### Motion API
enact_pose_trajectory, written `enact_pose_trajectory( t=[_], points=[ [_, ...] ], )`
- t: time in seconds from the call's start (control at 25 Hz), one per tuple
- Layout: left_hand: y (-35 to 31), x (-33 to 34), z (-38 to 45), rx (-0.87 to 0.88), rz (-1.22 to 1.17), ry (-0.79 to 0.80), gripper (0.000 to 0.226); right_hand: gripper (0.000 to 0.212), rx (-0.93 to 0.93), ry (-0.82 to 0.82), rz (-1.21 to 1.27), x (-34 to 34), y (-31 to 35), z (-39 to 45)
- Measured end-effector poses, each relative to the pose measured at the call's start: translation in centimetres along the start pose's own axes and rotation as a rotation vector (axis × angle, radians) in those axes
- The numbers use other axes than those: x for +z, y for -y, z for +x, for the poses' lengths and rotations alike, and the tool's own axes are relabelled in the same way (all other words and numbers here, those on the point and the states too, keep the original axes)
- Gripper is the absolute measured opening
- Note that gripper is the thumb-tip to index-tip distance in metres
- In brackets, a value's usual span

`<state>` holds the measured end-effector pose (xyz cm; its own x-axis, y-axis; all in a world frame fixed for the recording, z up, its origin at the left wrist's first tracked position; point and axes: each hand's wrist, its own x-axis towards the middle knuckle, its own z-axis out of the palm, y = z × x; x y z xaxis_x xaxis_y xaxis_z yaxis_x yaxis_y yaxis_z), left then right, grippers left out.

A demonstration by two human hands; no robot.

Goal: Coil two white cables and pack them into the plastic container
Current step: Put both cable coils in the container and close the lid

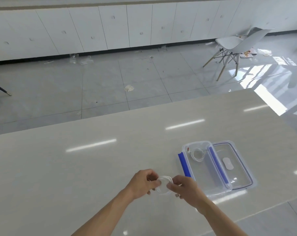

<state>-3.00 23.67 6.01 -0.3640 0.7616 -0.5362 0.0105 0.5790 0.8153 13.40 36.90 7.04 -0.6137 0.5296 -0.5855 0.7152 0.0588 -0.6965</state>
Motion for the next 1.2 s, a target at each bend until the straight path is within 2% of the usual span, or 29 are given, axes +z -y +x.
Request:
enact_pose_trajectory(
  t=[0.24, 0.36, 0.48, 0.6, 0.76, 0.92, 1.2],
  points=[
    [-3.7, 1.9, -0.4, 0.032, -0.100, 0.086, 0.005, 0.007, 0.048, 0.008, 0.244, -4.0, -0.4, -3.3],
    [-5.9, 3.7, 0.9, 0.027, -0.093, 0.090, 0.008, 0.009, 0.046, 0.002, 0.261, -7.1, -1.2, -3.3],
    [-8.2, 6.4, 2.7, 0.018, -0.016, 0.063, 0.011, 0.009, 0.036, -0.080, 0.239, -10.4, -2.6, -2.6],
    [-10.1, 9.0, 5.0, -0.002, 0.131, -0.012, 0.014, 0.009, 0.050, -0.171, 0.173, -12.5, -4.1, -1.0],
    [-12.0, 10.9, 7.7, 0.004, 0.424, -0.051, 0.014, 0.012, 0.110, -0.192, -0.006, -12.7, -5.1, 1.0],
    [-13.3, 11.9, 10.1, 0.010, 0.712, 0.021, 0.017, 0.014, 0.113, -0.202, -0.206, -12.3, -5.6, 2.1],
    [-13.3, 12.7, 13.1, -0.004, 1.001, 0.194, 0.021, 0.012, 0.116, -0.162, -0.414, -11.4, -6.1, 3.4]
  ],
)
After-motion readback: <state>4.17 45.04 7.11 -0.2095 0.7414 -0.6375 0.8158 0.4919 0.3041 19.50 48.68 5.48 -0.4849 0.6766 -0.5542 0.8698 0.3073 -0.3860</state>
